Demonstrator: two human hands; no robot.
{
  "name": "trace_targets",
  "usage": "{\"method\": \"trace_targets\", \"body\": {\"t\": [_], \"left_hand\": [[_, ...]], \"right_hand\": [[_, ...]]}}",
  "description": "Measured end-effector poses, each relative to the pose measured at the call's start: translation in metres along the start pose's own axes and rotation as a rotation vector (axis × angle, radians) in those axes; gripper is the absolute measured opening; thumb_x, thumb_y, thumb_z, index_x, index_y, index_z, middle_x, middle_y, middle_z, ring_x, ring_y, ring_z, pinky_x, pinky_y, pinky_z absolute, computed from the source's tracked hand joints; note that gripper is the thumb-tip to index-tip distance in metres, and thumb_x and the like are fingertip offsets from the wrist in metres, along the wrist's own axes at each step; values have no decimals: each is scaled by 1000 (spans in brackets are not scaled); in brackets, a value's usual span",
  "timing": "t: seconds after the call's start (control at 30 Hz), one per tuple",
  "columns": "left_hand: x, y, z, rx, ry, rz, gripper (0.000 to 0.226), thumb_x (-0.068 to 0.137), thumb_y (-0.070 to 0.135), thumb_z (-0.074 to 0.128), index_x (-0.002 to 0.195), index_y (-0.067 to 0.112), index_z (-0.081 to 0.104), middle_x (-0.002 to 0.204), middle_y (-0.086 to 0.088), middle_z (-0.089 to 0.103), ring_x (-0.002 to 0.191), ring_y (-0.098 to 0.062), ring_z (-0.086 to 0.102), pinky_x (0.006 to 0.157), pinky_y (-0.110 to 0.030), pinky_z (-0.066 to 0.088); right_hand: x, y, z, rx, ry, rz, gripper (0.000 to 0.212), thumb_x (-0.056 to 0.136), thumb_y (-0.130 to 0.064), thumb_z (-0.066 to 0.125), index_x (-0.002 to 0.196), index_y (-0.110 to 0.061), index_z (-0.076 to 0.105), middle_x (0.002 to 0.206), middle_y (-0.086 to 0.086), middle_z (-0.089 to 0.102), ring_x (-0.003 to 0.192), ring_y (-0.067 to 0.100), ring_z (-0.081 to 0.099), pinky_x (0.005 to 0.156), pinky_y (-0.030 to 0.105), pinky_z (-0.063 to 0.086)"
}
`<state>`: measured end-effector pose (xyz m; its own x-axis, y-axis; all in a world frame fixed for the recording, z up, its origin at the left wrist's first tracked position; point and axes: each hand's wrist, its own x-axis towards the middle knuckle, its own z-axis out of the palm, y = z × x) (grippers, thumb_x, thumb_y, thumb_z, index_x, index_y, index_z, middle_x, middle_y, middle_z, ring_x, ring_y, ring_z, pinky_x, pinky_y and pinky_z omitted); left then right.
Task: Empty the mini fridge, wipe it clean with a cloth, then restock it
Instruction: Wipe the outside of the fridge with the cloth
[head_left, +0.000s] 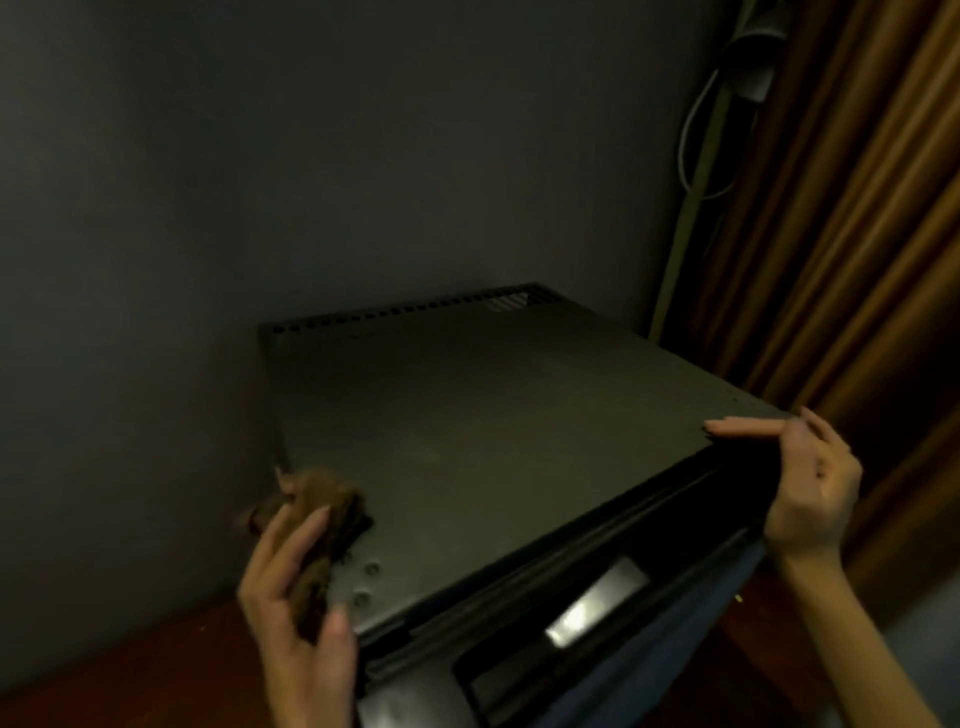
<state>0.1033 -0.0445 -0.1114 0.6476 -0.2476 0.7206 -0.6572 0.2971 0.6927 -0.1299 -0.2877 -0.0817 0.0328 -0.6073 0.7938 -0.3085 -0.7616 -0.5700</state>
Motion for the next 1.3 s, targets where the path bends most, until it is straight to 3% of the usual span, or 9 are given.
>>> {"method": "trace_targets", "body": {"t": [0.07,0.17,0.33,0.5,0.67,0.83,1.0,1.17,1.3], "left_hand": [[-26,18,21,1,15,81,41,88,62,45,124,45,57,132,-12,49,128,9,41,109,-16,29],[-61,31,53,55,29,27,82,90,67,38,109,-8,64,137,26,46,124,-27,52,106,-30,34],[-94,70,96,94,21,176,32,97,46,38,124,48,52,139,37,39,129,3,42,101,-47,41],[-90,77,74,57,-87,318,30,102,35,38,126,30,54,142,17,43,137,-8,38,112,-38,32],[-60,79,47,-295,-325,383,102,74,2,70,151,28,8,156,-12,5,146,-32,21,111,-39,38],[-35,77,35,-392,-545,369,120,69,-3,72,151,25,-10,157,-15,-15,150,-27,3,117,-37,26],[-21,48,9,-77,-737,365,97,82,49,62,155,18,5,161,2,13,149,-22,9,120,-43,-4],[21,25,15,63,-738,298,57,95,60,32,140,27,46,148,16,40,143,-3,25,122,-34,9],[60,-4,29,365,-671,271,61,93,53,28,136,19,54,150,-6,41,145,-19,24,120,-38,7]], "right_hand": [[16,19,-14,75,-77,44,53,101,-28,24,79,-28,72,84,-29,70,77,-2,60,111,41,30],[39,43,-34,212,-151,147,52,102,-45,32,79,-31,76,90,-17,74,84,10,65,100,38,40],[61,62,-51,229,-257,264,48,103,-31,35,79,-28,76,89,-15,74,93,7,66,98,33,44],[56,48,-60,108,-324,250,37,103,-28,38,90,-17,72,87,-23,72,95,-1,65,100,39,45],[25,-73,-74,82,-458,0,22,100,-32,46,111,-26,64,113,-13,65,112,-3,56,99,25,44],[-55,-177,-53,-71,-900,-306,54,93,-45,50,143,-26,44,142,-10,48,135,6,40,110,28,35],[-69,-173,-54,-291,-1013,-329,46,99,-38,42,145,-36,38,154,-16,33,144,-2,18,119,26,17],[-25,-121,-62,-184,-1024,-5,38,100,-28,43,136,-40,44,148,-17,41,139,-6,28,115,16,19],[43,-35,-58,-257,-955,162,35,101,-19,41,135,-27,44,146,-7,39,139,6,31,113,17,21]]}}
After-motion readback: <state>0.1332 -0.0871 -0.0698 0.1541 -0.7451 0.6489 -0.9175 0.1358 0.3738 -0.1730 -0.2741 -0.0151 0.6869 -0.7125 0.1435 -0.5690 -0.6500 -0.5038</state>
